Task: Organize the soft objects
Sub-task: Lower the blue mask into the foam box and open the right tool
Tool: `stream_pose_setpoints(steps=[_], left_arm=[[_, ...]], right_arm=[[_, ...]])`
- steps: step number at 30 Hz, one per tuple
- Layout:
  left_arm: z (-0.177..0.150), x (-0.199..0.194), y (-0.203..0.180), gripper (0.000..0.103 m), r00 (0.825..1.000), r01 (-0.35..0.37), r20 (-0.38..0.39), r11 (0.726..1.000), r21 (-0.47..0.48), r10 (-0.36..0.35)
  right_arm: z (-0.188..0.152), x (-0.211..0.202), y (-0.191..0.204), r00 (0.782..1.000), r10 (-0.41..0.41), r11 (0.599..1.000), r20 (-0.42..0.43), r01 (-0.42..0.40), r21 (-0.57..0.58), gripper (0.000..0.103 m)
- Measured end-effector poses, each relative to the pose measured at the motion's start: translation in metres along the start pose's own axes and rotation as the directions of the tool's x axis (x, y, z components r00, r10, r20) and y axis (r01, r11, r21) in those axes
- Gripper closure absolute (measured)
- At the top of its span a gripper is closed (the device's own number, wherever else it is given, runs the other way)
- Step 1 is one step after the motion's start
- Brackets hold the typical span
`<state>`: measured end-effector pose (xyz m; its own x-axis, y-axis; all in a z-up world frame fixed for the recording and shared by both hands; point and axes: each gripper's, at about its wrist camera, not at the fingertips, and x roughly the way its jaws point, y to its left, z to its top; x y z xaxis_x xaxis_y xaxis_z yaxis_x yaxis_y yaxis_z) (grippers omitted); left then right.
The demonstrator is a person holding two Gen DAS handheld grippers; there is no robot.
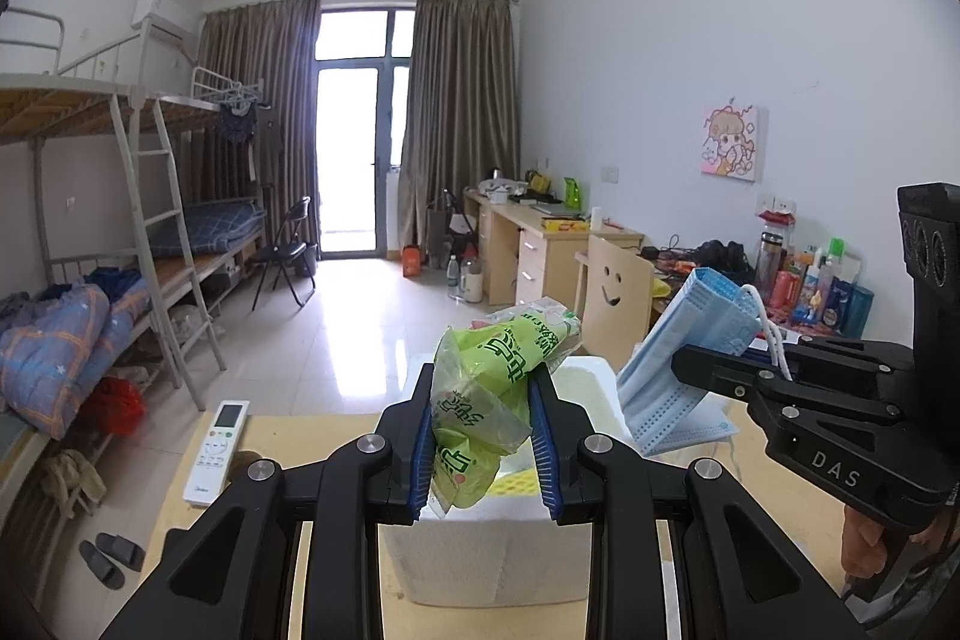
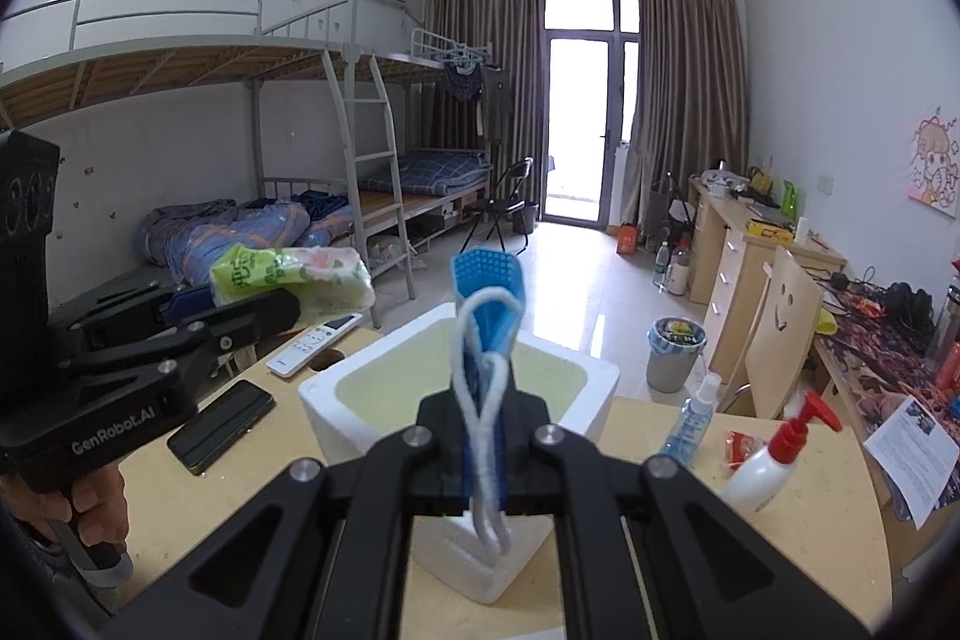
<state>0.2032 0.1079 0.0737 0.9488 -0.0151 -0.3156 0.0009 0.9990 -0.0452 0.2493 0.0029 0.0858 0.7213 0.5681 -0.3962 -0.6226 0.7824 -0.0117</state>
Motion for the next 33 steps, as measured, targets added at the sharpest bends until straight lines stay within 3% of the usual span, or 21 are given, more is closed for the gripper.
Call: stream_pose_setpoints(steps=[23,33], left_arm=[[0.001,0.016,0.025,0.074,0.993,-0.113,-0.042,0.993,-0.028,0.111],[0.002,0.017,0.03,0.074,0.992,-0.121,-0.039,0.992,-0.041,0.12]], right_arm=[[0.009,0.064,0.008,0.993,0.084,0.996,-0.086,-0.085,-0.005,0.095],[0.011,0.076,0.007,0.989,0.09,0.996,-0.114,-0.091,-0.001,0.095]])
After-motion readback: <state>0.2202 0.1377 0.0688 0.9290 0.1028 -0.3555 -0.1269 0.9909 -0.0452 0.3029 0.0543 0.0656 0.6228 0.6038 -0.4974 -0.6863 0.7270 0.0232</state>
